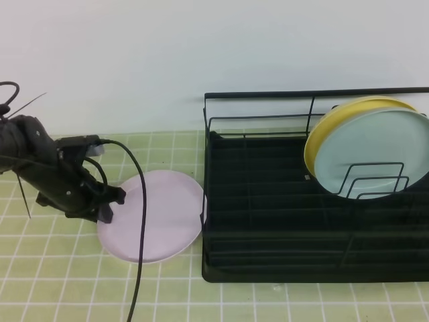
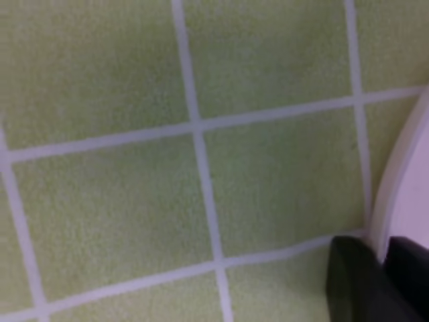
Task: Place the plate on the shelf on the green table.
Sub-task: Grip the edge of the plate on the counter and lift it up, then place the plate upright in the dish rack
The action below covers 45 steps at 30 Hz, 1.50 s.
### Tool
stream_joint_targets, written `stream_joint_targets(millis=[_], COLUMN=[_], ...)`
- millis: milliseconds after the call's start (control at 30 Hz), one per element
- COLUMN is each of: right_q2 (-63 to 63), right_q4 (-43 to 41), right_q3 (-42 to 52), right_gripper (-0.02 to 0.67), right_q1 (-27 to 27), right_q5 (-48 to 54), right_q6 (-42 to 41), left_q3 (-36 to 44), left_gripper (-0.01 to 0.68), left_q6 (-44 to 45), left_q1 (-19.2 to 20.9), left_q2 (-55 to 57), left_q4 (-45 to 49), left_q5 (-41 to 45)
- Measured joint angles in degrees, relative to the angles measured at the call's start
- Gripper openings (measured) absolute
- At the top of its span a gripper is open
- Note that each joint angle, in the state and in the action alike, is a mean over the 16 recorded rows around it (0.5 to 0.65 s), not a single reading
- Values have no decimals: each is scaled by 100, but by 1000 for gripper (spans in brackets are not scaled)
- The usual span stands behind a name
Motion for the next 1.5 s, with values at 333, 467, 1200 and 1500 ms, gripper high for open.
stream_joint_targets(millis=[333, 467, 1200, 1500], right_q2=[0, 0, 264, 795], right_q4=[0, 0, 6923, 8340], right_q3=[0, 0, -1117, -1719], right_gripper=[-1, -1, 132, 417], right_q1=[0, 0, 0, 0], right_q5=[-44, -49, 83, 579], right_q6=[-3, -3, -4208, -5110], left_q3=[0, 0, 45, 203], left_gripper=[0, 0, 1, 1], left_q6=[-253, -459, 82, 112], left_q1=[35, 53, -1744, -3178], left_q2=[-637, -1210, -4191, -4283], left_q4=[523, 751, -888, -1037], left_q5=[52, -42, -1236, -1878])
